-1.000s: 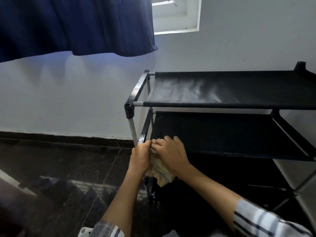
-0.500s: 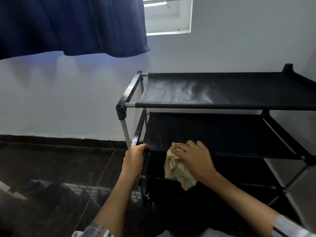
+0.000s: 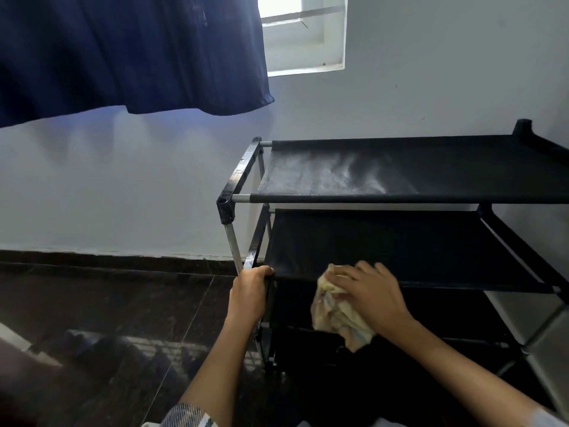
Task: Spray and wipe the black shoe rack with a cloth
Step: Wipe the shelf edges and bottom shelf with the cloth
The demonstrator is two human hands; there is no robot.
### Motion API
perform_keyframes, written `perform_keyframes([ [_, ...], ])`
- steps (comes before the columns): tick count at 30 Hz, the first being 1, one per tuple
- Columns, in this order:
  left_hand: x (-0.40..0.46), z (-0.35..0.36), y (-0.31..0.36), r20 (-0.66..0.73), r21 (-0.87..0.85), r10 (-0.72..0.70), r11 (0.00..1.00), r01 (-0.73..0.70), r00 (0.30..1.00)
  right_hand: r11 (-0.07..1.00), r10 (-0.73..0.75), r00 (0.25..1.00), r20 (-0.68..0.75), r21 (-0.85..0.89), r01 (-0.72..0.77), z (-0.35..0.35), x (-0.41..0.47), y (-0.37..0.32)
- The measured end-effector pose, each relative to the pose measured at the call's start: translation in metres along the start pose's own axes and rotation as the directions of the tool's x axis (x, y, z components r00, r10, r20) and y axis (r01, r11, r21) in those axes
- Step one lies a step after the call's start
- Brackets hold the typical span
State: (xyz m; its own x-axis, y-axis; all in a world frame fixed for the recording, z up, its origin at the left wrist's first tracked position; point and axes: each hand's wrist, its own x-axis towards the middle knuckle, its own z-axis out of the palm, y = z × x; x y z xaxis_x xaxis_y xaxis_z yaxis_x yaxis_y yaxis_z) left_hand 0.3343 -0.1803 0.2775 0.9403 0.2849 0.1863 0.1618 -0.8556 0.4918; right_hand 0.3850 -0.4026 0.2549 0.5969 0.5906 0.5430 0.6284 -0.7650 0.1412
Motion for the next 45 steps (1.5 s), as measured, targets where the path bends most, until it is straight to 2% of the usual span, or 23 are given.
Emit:
perform_keyframes([
  [5,-0.002,0.001,0.002,-0.026,0.026,-0.01,1.0,0.011,1.0,0.999,0.035,0.998,0.042,0.012,-0.036,0.003,0.021,-0.02],
  [11,-0.001,0.001,0.005,-0.017,0.077,-0.026,0.997,0.027,1.0,0.99,0.067,0.982,0.174,0.112,-0.087,0.012,0.049,-0.058],
  [14,-0.001,0.0,0.005,-0.018,0.113,-0.029,0.993,0.031,0.999,0.986,0.063,0.982,0.178,0.144,-0.089,0.0,0.032,-0.037],
  [17,0.002,0.0,0.005,-0.017,0.122,-0.027,0.992,0.029,1.0,0.976,0.163,0.975,0.151,0.123,-0.182,-0.013,-0.011,0.016],
  [20,0.002,0.003,0.005,-0.008,0.135,-0.023,0.991,0.024,1.0,0.955,0.265,0.933,0.243,0.066,-0.289,-0.023,-0.044,0.063],
  [22,0.002,0.004,0.004,-0.015,0.146,-0.024,0.989,0.026,1.0,0.94,0.309,0.905,0.293,0.049,-0.337,-0.022,-0.046,0.069],
  [25,0.003,0.005,0.002,-0.024,0.163,-0.036,0.986,0.039,0.999,0.934,0.323,0.906,0.272,0.064,-0.352,-0.016,-0.033,0.052],
  [31,0.003,0.011,0.001,-0.047,0.165,-0.03,0.986,0.037,0.998,0.962,0.18,0.948,0.262,0.156,-0.226,0.005,0.029,-0.03],
  [34,0.005,0.01,-0.001,-0.041,0.149,-0.029,0.988,0.035,0.999,0.962,0.163,0.959,0.232,0.18,-0.207,0.009,0.041,-0.051],
  [38,0.007,0.009,-0.002,-0.008,0.131,-0.028,0.991,0.029,1.0,0.957,0.195,0.961,0.197,0.178,-0.231,0.003,0.013,-0.022],
  [41,0.007,0.005,0.002,0.026,0.15,-0.046,0.988,0.041,0.999,0.951,0.234,0.939,0.251,0.14,-0.275,-0.011,-0.013,0.017],
  [45,0.008,-0.003,0.027,0.208,0.3,-0.147,0.951,0.08,0.967,0.916,0.324,0.889,0.324,0.129,-0.38,-0.038,-0.04,0.067],
])
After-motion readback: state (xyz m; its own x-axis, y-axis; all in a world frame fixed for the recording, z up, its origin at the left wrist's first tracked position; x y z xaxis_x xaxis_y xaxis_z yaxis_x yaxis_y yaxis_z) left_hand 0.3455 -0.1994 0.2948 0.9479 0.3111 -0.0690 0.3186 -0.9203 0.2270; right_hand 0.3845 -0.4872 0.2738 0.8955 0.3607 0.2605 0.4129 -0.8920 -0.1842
